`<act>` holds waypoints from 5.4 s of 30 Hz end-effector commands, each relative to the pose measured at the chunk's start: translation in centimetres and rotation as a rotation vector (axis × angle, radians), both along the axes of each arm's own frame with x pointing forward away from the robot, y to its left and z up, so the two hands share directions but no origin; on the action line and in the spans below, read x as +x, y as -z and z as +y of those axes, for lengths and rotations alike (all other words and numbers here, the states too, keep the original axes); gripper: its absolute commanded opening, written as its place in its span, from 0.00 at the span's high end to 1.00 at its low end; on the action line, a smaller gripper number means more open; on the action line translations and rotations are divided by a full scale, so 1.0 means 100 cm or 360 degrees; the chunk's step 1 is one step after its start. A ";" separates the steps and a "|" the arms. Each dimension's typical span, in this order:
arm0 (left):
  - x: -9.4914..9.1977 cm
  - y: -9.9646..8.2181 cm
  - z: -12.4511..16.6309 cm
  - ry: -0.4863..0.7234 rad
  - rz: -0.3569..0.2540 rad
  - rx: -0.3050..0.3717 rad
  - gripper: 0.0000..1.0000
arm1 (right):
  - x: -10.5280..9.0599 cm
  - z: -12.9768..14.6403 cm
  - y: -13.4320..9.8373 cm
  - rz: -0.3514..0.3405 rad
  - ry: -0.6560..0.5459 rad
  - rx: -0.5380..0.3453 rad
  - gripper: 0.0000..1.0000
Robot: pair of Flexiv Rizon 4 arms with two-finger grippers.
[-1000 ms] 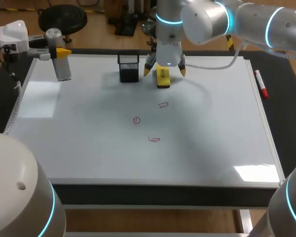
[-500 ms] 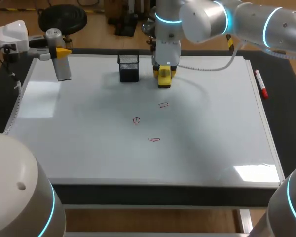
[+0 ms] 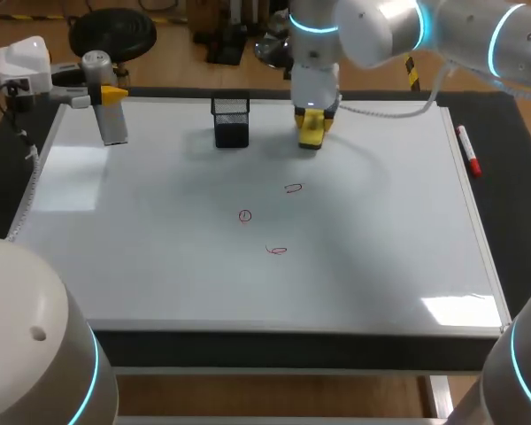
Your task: Pick up the inspection probe, press it on each red-marked spot on the whiteboard one by one, put down the probe, pick up the eraser, and wipe off all the red marks.
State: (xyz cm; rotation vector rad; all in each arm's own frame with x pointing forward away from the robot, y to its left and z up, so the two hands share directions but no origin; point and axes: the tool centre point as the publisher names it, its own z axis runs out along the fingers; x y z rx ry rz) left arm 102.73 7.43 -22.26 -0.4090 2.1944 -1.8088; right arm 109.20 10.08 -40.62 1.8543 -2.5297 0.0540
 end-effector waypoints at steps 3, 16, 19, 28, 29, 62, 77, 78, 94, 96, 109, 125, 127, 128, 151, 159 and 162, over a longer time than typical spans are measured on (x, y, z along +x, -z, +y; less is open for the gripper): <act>-0.001 -0.001 -0.001 -0.0003 -0.0004 0.0000 1.00 | -0.018 -0.048 -0.015 -0.0042 0.0217 0.0008 1.00; -0.001 -0.001 -0.001 -0.0003 -0.0004 0.0000 1.00 | -0.054 -0.133 -0.016 -0.0046 0.0660 -0.0023 1.00; -0.001 -0.001 -0.001 -0.0003 -0.0004 0.0000 1.00 | -0.065 -0.151 -0.016 -0.0049 0.0740 -0.0031 1.00; -0.001 -0.001 -0.001 -0.0003 -0.0004 0.0000 1.00 | -0.090 -0.190 -0.013 -0.0021 0.0949 -0.0058 1.00; -0.001 -0.001 -0.001 -0.0003 -0.0004 0.0000 1.00 | -0.092 -0.193 -0.013 -0.0021 0.0952 -0.0056 1.00; -0.001 -0.001 -0.001 -0.0003 -0.0004 0.0000 1.00 | -0.110 -0.186 -0.022 -0.0056 0.0945 -0.0014 1.00; -0.010 -0.001 -0.007 0.0038 -0.0029 -0.0010 1.00 | -0.110 -0.186 -0.022 -0.0056 0.0945 -0.0014 1.00; -0.014 -0.001 -0.011 0.0050 -0.0036 -0.0002 1.00 | -0.110 -0.186 -0.022 -0.0056 0.0945 -0.0014 1.00; -0.093 0.008 -0.090 0.0331 -0.0060 -0.0002 1.00 | -0.110 -0.186 -0.022 -0.0056 0.0945 -0.0014 1.00; -0.101 0.010 -0.101 0.0356 -0.0052 -0.0011 1.00 | -0.110 -0.186 -0.022 -0.0056 0.0945 -0.0014 1.00; -0.132 0.018 -0.163 0.0551 -0.0023 -0.0066 1.00 | -0.110 -0.186 -0.022 -0.0056 0.0945 -0.0014 1.00; -0.159 0.033 -0.225 0.0707 0.0041 -0.0127 1.00 | -0.110 -0.186 -0.022 -0.0056 0.0945 -0.0014 1.00; -0.160 0.034 -0.229 0.0721 0.0044 -0.0130 1.00 | -0.110 -0.186 -0.022 -0.0056 0.0945 -0.0014 1.00; -0.160 0.035 -0.231 0.0725 0.0045 -0.0131 1.00 | -0.110 -0.186 -0.022 -0.0056 0.0945 -0.0014 1.00; -0.166 0.056 -0.252 0.0763 0.0073 -0.0127 1.00 | -0.110 -0.186 -0.022 -0.0056 0.0945 -0.0014 1.00; -0.162 0.062 -0.255 0.0767 0.0083 -0.0124 1.00 | -0.110 -0.186 -0.022 -0.0056 0.0945 -0.0014 1.00; -0.160 0.063 -0.254 0.0758 0.0073 -0.0124 1.00 | -0.110 -0.186 -0.022 -0.0056 0.0945 -0.0014 1.00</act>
